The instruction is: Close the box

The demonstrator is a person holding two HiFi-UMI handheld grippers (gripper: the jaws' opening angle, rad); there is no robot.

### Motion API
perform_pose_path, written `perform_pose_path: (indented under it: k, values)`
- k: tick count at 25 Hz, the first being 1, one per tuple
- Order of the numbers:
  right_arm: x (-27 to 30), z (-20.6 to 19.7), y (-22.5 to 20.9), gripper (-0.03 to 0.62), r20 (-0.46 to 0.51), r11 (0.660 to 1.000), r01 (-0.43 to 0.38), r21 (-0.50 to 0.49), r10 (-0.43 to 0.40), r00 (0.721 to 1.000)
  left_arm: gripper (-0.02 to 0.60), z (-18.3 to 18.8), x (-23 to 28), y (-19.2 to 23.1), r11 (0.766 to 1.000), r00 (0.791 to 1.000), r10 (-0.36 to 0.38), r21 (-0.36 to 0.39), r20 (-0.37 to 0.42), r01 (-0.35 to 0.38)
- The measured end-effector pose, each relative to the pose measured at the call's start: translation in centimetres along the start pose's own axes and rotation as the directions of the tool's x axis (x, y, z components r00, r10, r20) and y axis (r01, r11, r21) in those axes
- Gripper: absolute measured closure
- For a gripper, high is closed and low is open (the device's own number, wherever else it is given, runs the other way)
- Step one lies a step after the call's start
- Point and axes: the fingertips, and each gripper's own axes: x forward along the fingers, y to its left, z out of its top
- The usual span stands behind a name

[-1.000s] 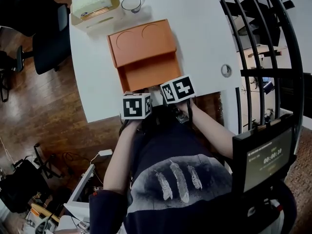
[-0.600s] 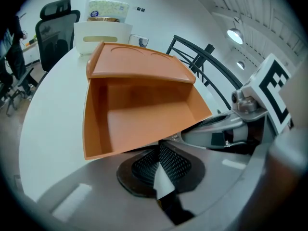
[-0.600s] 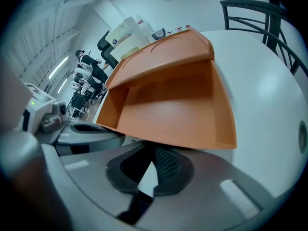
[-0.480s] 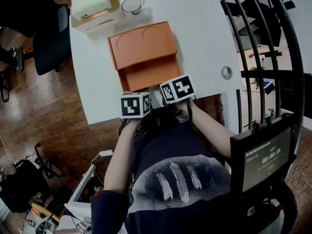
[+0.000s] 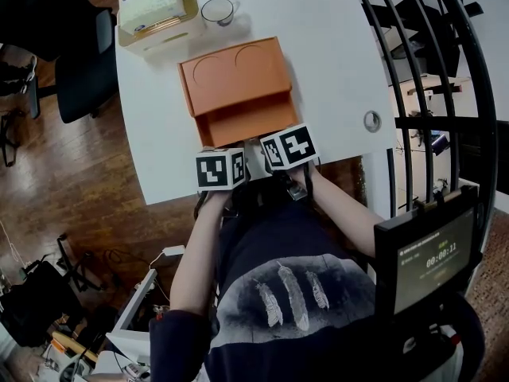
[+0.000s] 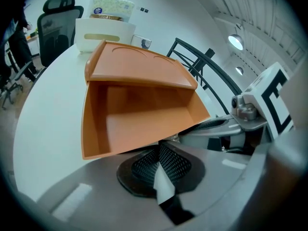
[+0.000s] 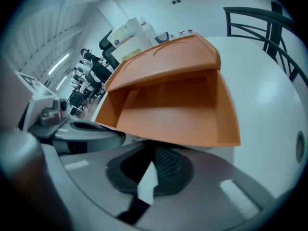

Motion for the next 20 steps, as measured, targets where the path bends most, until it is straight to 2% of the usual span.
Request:
perform_pose_path:
  k: [6, 11, 20]
  values:
    - [-0.2, 0.4, 0.0, 0.589, 0.008, 1.000, 0.010, -0.007, -0.010, 1.000, 0.566, 0.5, -0.3, -0.1, 1.000, 1.000, -0.006, -0.007, 0.014, 0.007]
    - [-0.5, 1.6, -0.3, 0.589, 0.026, 1.000, 0.013, -0.007, -0.013, 1.000, 0.566, 1.6, -0.2, 0.1, 1.000, 1.000, 0.009, 0.021, 0.024, -0.009]
    - [-0.6, 3.2, -0.3, 0.589, 0.045, 1.000, 0.018, -0.011, -0.017, 0.999, 0.566, 3.1, -0.2, 0.2, 1.000, 0.999, 0.009, 0.030, 0.040, -0.010]
